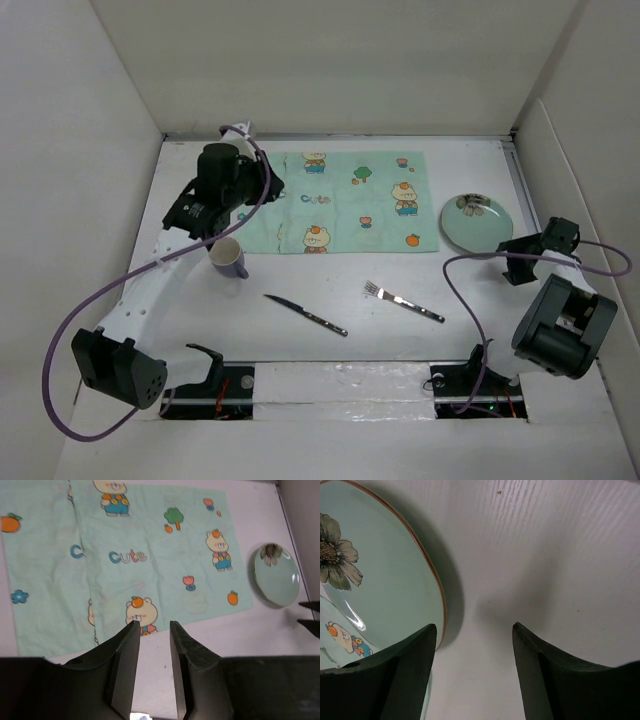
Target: Set the dinner table for one person
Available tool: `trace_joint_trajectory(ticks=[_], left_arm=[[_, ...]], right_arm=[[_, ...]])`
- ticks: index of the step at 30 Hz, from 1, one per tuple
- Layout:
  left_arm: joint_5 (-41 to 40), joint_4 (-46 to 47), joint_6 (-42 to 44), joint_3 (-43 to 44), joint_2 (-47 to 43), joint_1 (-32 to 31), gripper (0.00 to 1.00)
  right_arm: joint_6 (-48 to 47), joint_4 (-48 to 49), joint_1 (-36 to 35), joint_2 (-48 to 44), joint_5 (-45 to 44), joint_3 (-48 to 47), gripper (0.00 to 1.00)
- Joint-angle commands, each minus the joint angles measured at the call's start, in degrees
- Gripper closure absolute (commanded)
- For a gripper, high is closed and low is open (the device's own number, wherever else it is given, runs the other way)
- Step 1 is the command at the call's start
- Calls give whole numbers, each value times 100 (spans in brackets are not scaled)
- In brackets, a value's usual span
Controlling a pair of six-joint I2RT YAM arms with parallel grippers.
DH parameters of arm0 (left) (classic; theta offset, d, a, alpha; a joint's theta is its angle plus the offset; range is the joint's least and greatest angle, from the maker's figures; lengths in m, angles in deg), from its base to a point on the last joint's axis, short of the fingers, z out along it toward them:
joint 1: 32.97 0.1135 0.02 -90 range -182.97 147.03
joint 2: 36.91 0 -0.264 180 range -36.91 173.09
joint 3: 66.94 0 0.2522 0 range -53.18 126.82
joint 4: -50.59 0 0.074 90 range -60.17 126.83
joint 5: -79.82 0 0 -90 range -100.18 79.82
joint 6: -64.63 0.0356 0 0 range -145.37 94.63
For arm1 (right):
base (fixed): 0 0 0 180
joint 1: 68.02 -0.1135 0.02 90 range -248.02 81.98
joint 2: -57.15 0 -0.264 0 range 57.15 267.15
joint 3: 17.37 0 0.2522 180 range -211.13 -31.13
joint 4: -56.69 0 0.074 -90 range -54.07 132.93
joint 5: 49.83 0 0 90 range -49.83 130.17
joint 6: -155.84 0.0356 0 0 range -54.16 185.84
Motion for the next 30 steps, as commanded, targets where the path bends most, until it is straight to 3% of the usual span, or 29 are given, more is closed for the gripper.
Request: trace_joint_trajectory(ticks=[1,10,18,21,27,30], left_arm=[[-76,-86,197,-287,-47,-314,72],[-129,-112,179,-402,-170,-314,71],[-357,-7,47,-279,-170,-314,71],[-515,81,30,-314,-240,-314,72],[-674,55,109,-332,-381,-244,73],[-911,-15,214,-279,-373,-244,74]], right_arm=[[166,645,33,476,513,-185,34],[535,1173,33,1489,1103,-545,40],[790,682,33,1982,1252,-994,51],[922,488,33,2096,1270,-1117,60],[1221,452,33,1833,927,-986,97],[1186,933,33,1150,821,-836,100]])
